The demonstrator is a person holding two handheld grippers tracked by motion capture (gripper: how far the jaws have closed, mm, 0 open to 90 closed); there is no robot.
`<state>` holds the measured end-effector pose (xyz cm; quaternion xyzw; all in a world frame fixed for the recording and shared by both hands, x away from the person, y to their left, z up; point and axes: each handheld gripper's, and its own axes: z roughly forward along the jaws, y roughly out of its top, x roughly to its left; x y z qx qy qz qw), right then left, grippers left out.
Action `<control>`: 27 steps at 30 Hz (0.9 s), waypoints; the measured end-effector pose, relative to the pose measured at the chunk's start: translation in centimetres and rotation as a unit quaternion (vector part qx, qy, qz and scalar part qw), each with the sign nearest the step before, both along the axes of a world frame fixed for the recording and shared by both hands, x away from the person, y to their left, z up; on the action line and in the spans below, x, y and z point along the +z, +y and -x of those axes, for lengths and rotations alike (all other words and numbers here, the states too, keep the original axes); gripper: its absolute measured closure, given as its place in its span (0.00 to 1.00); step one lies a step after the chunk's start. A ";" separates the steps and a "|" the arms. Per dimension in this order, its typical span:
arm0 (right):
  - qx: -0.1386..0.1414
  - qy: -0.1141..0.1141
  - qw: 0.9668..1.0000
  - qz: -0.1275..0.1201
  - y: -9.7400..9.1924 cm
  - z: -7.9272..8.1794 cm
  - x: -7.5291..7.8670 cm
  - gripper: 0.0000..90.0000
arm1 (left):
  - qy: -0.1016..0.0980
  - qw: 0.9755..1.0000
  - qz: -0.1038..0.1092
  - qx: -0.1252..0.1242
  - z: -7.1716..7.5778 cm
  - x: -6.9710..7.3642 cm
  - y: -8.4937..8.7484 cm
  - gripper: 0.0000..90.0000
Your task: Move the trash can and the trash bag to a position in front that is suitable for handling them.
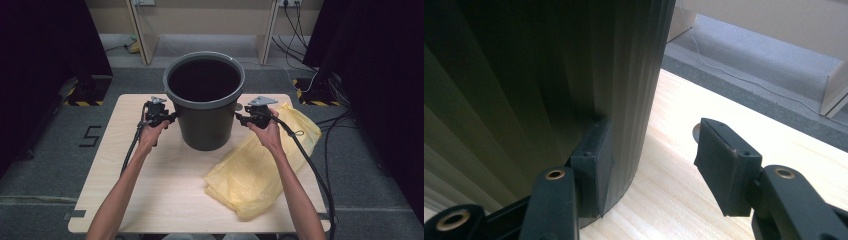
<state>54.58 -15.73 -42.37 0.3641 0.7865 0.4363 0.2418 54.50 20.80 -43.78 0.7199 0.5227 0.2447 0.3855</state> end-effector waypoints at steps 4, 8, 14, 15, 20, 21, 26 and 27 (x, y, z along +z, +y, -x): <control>0.003 -0.005 1.000 0.015 0.1 0.4 0.2 0.54 | 0.000 1.000 -0.007 0.001 0.5 0.1 0.0 0.63; 0.006 -0.004 1.000 0.020 0.1 0.7 0.3 0.46 | -0.002 1.000 -0.013 0.002 0.8 0.0 0.5 0.51; -0.079 0.046 0.994 0.063 -1.2 2.7 0.4 0.29 | 0.002 1.000 -0.020 0.002 2.1 -0.9 1.3 0.28; -0.091 0.046 0.992 0.071 -1.8 3.5 0.4 0.29 | 0.002 1.000 -0.020 0.002 2.1 -0.9 1.3 0.27; -0.137 0.064 0.984 0.098 -5.1 6.4 -0.7 0.26 | 0.013 1.000 -0.018 -0.006 4.6 -2.1 2.4 0.23; -0.158 0.082 0.979 0.101 -7.1 8.0 -1.8 0.24 | 0.018 1.000 -0.016 -0.009 5.3 -2.4 2.7 0.23; -0.194 0.111 0.970 0.095 -10.4 11.2 -4.2 0.22 | 0.036 0.999 -0.014 -0.006 7.9 -3.8 4.2 0.19; -0.194 0.111 0.970 0.095 -10.4 11.2 -4.2 0.22 | 0.040 0.999 -0.016 -0.006 8.2 -4.0 4.4 0.19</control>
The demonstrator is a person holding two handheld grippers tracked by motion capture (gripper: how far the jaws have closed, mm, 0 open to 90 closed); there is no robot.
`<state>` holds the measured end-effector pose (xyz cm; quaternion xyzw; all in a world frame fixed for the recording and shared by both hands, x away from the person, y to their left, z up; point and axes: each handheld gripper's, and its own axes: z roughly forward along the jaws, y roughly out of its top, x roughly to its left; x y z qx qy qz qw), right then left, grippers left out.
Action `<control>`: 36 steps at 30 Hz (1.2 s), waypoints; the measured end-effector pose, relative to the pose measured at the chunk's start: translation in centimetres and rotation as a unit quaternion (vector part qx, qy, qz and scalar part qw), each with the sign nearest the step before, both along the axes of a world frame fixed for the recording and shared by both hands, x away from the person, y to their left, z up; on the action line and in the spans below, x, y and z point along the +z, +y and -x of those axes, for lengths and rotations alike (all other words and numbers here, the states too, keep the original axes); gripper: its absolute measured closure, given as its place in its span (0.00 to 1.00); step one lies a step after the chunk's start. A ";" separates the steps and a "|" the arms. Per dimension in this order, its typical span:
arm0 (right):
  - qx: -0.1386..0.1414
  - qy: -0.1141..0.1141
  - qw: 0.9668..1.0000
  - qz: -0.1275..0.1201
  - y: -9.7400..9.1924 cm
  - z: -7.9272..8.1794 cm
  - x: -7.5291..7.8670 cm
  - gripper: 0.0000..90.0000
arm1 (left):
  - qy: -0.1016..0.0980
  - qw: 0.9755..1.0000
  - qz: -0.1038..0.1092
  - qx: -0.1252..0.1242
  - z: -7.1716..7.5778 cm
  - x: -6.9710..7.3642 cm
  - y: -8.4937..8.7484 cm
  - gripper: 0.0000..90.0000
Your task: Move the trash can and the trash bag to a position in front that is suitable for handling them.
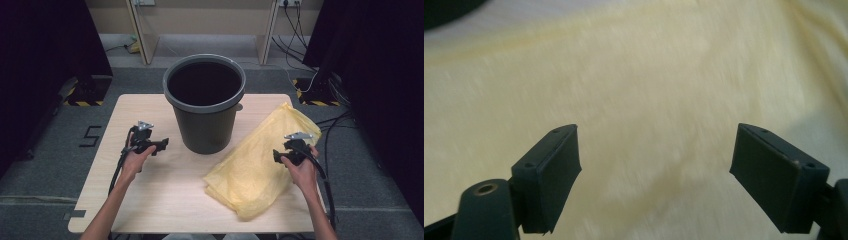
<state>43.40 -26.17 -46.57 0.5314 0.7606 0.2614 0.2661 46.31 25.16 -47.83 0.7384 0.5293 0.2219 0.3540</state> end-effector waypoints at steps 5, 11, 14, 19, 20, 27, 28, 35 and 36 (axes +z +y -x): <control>-0.062 -0.012 0.998 0.021 -2.2 3.2 -1.3 0.21 | 0.018 1.000 -0.002 -0.007 2.3 -1.8 1.0 0.20; -0.070 -0.002 0.998 -0.004 -2.5 4.2 -1.8 0.21 | 0.033 0.999 -0.025 -0.025 4.0 -3.2 0.9 0.20; -0.068 0.020 0.997 -0.028 -2.7 4.1 -2.7 0.22 | 0.032 0.999 -0.031 -0.028 4.3 -3.8 0.7 0.20; -0.041 0.030 0.997 -0.057 -3.7 3.2 -3.7 0.45 | 0.019 0.999 -0.024 -0.036 4.7 -4.2 0.8 0.18; -0.023 0.027 0.998 -0.056 -3.8 3.0 -3.6 0.51 | 0.018 0.999 -0.025 -0.037 4.7 -4.2 0.8 0.18; 0.093 0.038 0.994 -0.031 -5.2 -0.3 -3.2 0.72 | 0.007 0.999 -0.019 -0.044 4.9 -4.5 0.8 0.17; 0.093 0.038 0.994 -0.031 -5.2 -0.3 -3.2 0.72 | 0.007 0.999 -0.019 -0.044 4.9 -4.5 0.8 0.17; 0.123 0.052 0.991 -0.014 -5.8 -3.8 -2.6 0.62 | 0.006 0.999 -0.020 -0.044 4.9 -4.5 0.8 0.17; 0.113 0.036 0.993 -0.017 -5.5 -4.3 -2.1 0.54 | 0.006 0.999 -0.020 -0.044 4.9 -4.5 0.8 0.17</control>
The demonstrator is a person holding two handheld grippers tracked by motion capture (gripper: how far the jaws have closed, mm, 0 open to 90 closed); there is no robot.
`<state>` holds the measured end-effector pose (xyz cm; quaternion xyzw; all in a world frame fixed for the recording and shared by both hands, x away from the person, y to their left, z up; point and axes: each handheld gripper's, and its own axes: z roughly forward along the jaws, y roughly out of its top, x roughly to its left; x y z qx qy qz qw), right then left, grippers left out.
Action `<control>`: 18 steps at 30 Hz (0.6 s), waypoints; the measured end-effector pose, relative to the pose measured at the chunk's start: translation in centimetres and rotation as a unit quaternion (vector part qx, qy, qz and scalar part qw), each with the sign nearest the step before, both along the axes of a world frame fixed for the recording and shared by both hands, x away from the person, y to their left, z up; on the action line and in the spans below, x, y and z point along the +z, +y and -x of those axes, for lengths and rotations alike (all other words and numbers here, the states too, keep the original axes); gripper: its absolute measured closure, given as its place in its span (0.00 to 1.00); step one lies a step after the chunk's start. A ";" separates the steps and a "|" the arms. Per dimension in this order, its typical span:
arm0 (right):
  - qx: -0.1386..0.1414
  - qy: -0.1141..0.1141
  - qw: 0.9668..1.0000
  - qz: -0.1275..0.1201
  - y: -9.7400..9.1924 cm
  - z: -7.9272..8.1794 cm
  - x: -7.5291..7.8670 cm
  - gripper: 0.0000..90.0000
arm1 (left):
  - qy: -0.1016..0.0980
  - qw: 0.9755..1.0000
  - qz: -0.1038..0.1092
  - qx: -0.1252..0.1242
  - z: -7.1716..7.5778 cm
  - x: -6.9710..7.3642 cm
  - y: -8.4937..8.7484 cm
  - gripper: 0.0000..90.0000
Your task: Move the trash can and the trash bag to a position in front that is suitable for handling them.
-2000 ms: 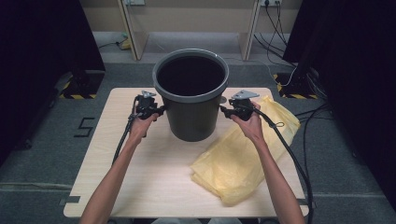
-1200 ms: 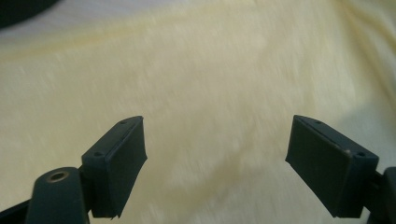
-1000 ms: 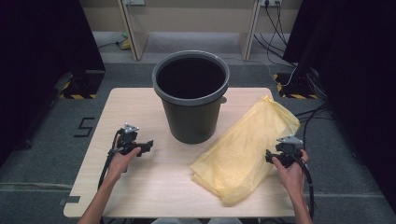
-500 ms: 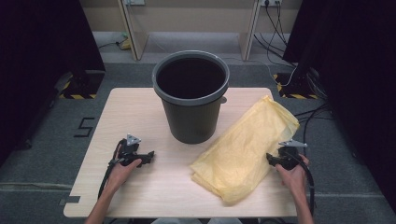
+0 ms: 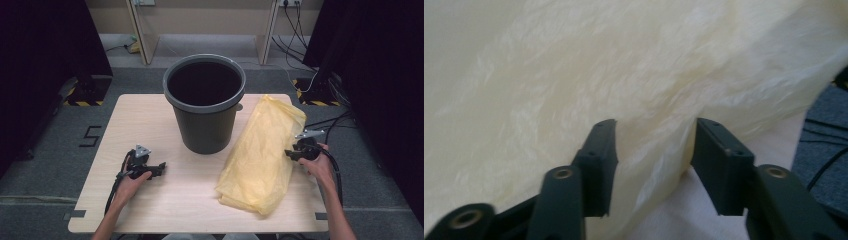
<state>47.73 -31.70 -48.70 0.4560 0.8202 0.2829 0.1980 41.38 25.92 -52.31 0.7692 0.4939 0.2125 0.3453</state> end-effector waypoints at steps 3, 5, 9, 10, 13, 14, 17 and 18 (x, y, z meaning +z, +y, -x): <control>-0.027 -0.015 1.000 -0.001 0.5 0.2 0.8 0.46 | 0.000 1.000 0.000 0.000 0.0 0.0 0.0 0.17; -0.055 -0.025 0.998 -0.008 2.3 2.0 1.7 0.36 | 0.000 1.000 0.001 -0.001 0.0 0.0 0.0 0.16; -0.049 -0.033 0.998 -0.027 4.6 5.4 1.8 0.31 | 0.001 1.000 0.001 -0.002 0.0 0.0 0.0 0.16; -0.045 -0.031 0.998 -0.029 5.0 6.2 1.7 0.31 | 0.001 1.000 0.001 -0.002 0.0 0.0 0.0 0.16; -0.041 -0.026 0.999 -0.018 6.5 9.9 0.7 0.30 | 0.001 1.000 0.001 -0.003 0.0 0.0 0.0 0.16; -0.037 -0.020 0.999 -0.020 6.5 10.6 0.3 0.30 | 0.001 1.000 0.001 -0.003 0.0 0.0 0.0 0.16; -0.025 -0.007 0.999 -0.031 6.4 11.5 -0.4 0.31 | 0.001 1.000 0.001 -0.003 0.0 0.0 0.0 0.16; -0.006 0.004 1.000 -0.017 5.9 12.0 -1.1 0.32 | 0.001 1.000 0.001 -0.003 0.0 0.0 0.0 0.16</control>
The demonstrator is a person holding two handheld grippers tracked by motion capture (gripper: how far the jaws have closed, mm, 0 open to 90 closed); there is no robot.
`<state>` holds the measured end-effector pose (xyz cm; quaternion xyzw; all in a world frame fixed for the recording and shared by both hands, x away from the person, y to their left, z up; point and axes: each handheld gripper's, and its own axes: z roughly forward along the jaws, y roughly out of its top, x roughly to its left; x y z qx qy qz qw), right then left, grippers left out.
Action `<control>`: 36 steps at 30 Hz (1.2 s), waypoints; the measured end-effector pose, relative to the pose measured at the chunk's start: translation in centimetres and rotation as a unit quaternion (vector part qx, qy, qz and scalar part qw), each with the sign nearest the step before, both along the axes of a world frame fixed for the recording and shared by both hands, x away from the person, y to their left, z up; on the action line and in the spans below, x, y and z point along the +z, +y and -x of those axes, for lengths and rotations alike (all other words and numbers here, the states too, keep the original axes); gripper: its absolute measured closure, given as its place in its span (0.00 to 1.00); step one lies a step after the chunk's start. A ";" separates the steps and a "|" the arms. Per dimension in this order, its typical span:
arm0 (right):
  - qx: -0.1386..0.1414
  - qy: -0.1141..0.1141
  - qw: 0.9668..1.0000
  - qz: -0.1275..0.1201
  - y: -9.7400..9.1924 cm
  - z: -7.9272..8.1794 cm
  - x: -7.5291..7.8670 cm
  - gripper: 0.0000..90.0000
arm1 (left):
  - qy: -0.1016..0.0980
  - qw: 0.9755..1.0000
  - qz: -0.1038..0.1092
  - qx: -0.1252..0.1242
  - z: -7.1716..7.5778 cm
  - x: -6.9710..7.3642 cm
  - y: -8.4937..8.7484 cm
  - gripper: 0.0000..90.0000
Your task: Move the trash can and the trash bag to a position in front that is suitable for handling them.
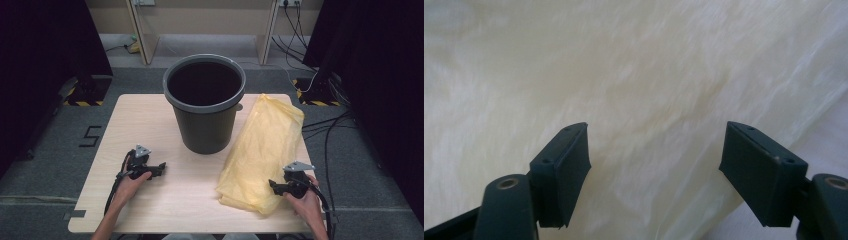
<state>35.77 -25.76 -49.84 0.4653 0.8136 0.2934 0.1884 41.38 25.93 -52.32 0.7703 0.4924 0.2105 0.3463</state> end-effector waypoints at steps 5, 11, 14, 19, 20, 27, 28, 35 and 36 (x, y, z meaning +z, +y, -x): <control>0.020 0.003 1.000 -0.001 -1.6 -0.1 -0.4 0.37 | -0.001 1.000 -0.002 -0.001 0.0 0.0 0.0 0.16; 0.014 0.013 1.000 0.004 -5.6 -1.6 0.0 0.36 | 0.000 1.000 -0.002 -0.001 0.0 0.0 0.0 0.16; 0.001 0.008 1.000 -0.008 -6.3 -1.8 0.3 0.33 | 0.000 1.000 -0.001 -0.001 0.0 0.0 0.0 0.16; -0.053 0.013 0.998 -0.037 -6.2 -3.0 0.8 0.27 | 0.000 1.000 -0.001 -0.001 0.0 0.0 0.0 0.16; -0.066 0.024 0.997 -0.032 -6.0 -3.3 0.5 0.28 | 0.000 1.000 -0.001 -0.001 0.0 0.0 0.0 0.16; -0.066 0.006 0.998 -0.018 -6.1 -6.6 -0.3 0.45 | 0.000 1.000 -0.001 -0.002 0.0 0.0 0.0 0.16; -0.066 0.006 0.998 -0.018 -6.1 -6.6 -0.3 0.45 | 0.000 1.000 -0.001 -0.002 0.0 0.0 0.0 0.16; 0.043 -0.008 0.999 -0.009 -4.8 -11.1 -0.2 0.63 | 0.000 1.000 0.000 -0.002 0.0 0.0 0.0 0.16; 0.063 -0.009 0.998 0.006 -4.1 -11.9 -0.1 0.63 | 0.000 1.000 0.000 -0.002 0.0 0.0 0.0 0.16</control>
